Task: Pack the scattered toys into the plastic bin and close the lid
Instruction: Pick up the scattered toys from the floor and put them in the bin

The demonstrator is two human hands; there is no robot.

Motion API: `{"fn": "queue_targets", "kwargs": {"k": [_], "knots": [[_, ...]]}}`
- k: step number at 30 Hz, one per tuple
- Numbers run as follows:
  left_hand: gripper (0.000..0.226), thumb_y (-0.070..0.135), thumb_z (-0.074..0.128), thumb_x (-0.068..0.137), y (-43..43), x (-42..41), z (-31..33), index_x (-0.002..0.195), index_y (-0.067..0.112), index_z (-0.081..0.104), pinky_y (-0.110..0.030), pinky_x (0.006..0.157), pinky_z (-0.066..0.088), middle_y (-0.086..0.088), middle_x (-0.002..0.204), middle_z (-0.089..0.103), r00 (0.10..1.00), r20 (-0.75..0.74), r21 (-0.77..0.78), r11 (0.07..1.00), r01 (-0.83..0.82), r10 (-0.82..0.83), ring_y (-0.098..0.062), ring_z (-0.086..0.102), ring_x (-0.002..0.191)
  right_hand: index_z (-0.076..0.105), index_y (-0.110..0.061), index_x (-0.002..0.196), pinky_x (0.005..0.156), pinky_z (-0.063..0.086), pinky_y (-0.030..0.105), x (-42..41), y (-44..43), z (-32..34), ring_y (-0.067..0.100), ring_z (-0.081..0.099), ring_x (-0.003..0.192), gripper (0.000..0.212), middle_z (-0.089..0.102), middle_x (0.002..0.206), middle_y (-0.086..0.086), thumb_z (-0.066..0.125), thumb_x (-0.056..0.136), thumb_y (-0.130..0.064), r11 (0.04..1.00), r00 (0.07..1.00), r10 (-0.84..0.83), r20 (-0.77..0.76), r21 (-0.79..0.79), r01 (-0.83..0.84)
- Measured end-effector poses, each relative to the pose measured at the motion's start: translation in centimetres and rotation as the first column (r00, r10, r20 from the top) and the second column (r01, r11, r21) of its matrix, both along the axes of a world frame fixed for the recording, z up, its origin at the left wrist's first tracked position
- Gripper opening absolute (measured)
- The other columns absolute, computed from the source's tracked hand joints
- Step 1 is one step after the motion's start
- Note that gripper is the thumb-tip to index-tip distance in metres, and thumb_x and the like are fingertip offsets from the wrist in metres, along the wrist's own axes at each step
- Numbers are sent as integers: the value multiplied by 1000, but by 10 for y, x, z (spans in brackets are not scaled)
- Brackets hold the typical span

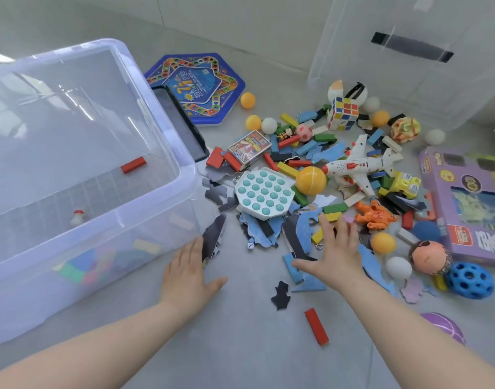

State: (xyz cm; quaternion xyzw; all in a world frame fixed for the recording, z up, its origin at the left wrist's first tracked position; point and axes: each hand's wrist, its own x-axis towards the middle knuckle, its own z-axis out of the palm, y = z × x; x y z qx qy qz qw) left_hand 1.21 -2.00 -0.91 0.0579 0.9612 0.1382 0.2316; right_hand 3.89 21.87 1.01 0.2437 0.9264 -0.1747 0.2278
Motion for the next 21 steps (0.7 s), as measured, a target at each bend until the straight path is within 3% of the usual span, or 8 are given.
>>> {"fn": "queue_targets", "kwargs": {"k": [4,8,10,12,13,17,19,21], "knots": [[84,52,47,86,11,-3,-10,146,18,0,-31,115,10,-1,155,10,997,-17,-18,997,-78,78,-18,9,144,-13,-31,145,115,11,52,-25,-26,-10,32,-21,142,109,-21,155,6,59,71,-64,993,993,118,22,-18,-118],[80,49,52,85,22,-16,-17,145,16,12,-25,112,8,0,151,22,994,-38,94,991,-94,98,-18,17,140,-6,-25,147,114,8,54,-25,-37,-30,33,-4,144,89,-11,157,9,46,83,-60,983,984,168,57,60,-171],[85,57,49,78,31,-19,-21,145,15,15,-24,111,10,0,149,26,998,-52,113,993,-34,40,-19,21,138,27,-14,144,106,29,55,-21,-34,-35,37,29,136,79,22,152,19,58,81,-51,963,973,219,-78,178,-203],[84,54,52,80,41,-24,-23,145,17,15,-26,111,16,-1,146,28,999,-47,93,996,-5,9,-19,24,135,66,-8,111,73,53,53,-21,-27,-44,39,65,98,71,64,116,23,84,53,-43,939,947,279,-160,250,-235],[82,49,56,81,46,-27,-23,144,17,14,-26,110,19,-1,144,29,999,-31,76,997,-7,9,-20,27,133,69,-10,99,60,55,48,-20,-23,-46,36,69,83,70,71,100,19,89,40,-41,935,947,283,-151,265,-237],[71,39,47,86,56,-34,-17,143,11,15,-26,103,27,-6,137,35,994,-51,-17,995,95,-96,-24,33,124,45,-13,93,53,53,38,-19,-19,-56,31,61,84,79,72,88,11,90,30,-23,926,927,295,-231,310,-217],[66,35,33,86,57,-35,-14,143,7,12,-28,99,32,-7,137,34,961,-86,-160,956,246,-261,-25,34,122,42,-12,89,50,52,37,-20,-20,-56,29,49,86,72,69,84,12,86,31,-10,918,915,299,-273,345,-197],[64,26,32,90,59,-34,-15,144,4,7,-31,94,38,-9,139,31,916,-102,-265,898,351,-388,-26,33,124,44,-8,86,42,50,33,-22,-19,-54,32,58,74,57,67,77,14,75,39,2,910,909,306,-282,367,-192]]}}
